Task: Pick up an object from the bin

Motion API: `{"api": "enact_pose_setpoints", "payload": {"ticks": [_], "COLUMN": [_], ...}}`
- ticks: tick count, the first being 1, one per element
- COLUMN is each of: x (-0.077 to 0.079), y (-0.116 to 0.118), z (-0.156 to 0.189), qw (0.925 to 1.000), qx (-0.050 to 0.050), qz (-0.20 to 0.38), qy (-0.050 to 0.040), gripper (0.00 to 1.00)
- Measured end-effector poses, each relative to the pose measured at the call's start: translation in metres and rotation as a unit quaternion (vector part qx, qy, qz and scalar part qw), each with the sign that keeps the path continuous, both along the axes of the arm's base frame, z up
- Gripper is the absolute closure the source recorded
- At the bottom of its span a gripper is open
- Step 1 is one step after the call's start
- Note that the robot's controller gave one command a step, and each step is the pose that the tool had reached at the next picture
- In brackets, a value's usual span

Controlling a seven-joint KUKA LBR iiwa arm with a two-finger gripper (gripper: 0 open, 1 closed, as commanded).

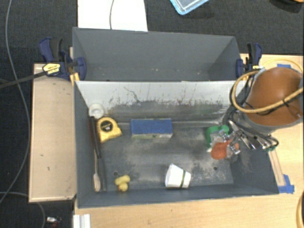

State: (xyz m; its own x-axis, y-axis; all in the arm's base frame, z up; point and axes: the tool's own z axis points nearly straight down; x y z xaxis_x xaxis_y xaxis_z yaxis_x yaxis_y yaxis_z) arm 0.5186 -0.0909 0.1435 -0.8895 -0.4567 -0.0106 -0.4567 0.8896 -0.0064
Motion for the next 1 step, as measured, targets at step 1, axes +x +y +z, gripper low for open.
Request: {"api": "enact_pose_setpoints", "payload": {"ticks": [1], "x": [0.0145], "y": [-0.0002], "z": [0.0862], "qw": [1.0000], "qx": [-0.001], "qz": [0.001], "qy": [-0.0073], "gripper": [1.00]}}
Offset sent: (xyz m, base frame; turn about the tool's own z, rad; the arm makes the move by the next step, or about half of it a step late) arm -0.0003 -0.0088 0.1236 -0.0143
